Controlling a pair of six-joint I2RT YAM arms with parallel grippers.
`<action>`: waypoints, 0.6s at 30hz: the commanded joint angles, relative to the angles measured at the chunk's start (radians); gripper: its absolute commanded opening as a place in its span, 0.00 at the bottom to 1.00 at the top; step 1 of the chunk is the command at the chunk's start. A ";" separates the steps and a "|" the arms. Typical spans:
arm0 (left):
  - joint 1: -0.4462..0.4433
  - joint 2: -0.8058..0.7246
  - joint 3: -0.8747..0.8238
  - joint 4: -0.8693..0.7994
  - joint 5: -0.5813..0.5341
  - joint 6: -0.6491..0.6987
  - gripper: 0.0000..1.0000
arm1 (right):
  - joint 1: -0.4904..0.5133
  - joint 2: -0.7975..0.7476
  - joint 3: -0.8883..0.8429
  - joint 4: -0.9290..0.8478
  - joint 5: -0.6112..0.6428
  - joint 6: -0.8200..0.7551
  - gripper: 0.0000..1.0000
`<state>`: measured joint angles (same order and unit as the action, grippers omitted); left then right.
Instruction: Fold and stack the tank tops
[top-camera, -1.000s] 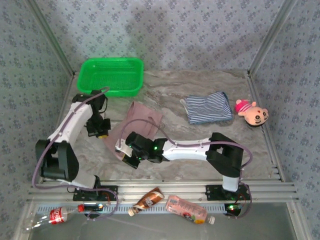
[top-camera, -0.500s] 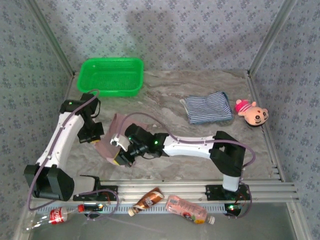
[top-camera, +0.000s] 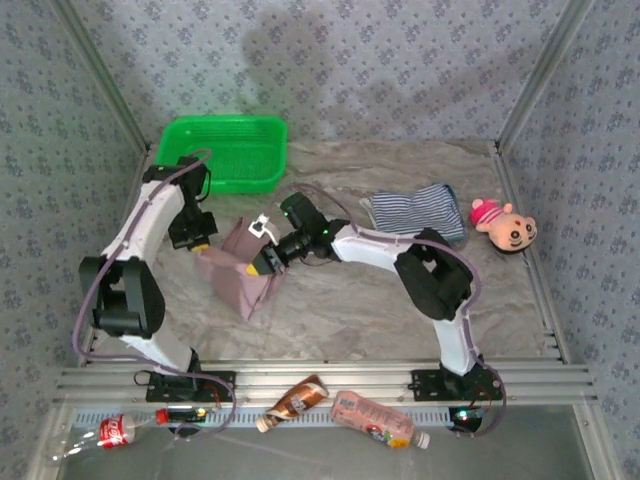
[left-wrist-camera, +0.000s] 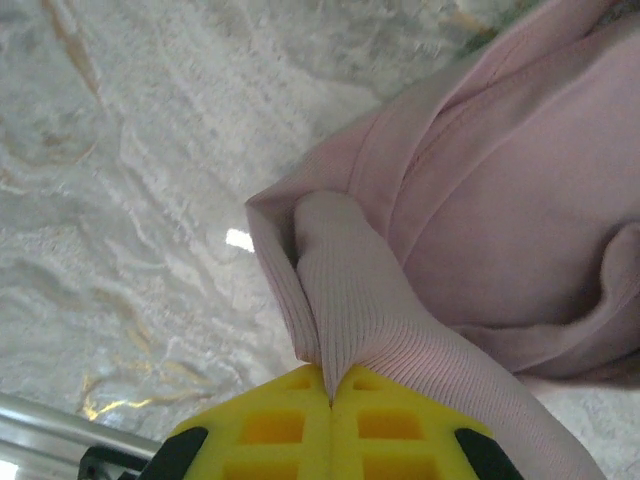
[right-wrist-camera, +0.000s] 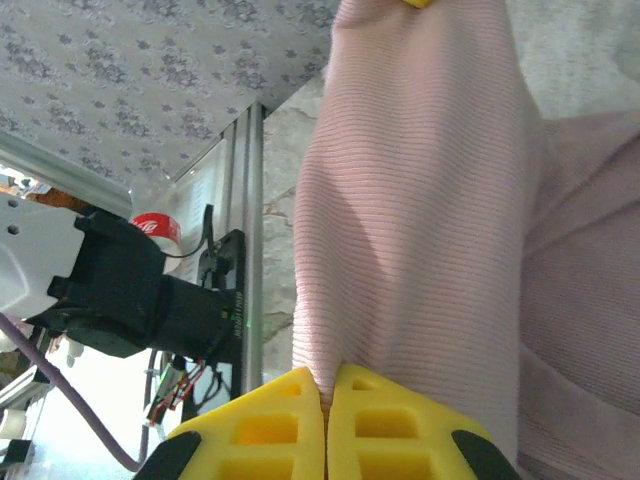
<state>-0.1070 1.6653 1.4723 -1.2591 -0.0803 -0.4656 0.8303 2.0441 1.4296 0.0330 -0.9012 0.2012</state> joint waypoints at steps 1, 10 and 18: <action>0.008 0.077 0.075 0.054 0.010 -0.007 0.00 | -0.051 0.068 0.076 -0.058 -0.095 -0.073 0.02; 0.003 0.312 0.236 0.116 0.040 0.002 0.05 | -0.134 0.164 0.138 -0.112 0.051 -0.153 0.11; -0.007 0.395 0.354 0.157 0.035 -0.011 0.34 | -0.155 0.184 0.149 -0.074 0.405 -0.195 0.30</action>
<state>-0.1074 2.0521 1.7676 -1.1206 -0.0380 -0.4744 0.6868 2.2150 1.5501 -0.0269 -0.6685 0.0509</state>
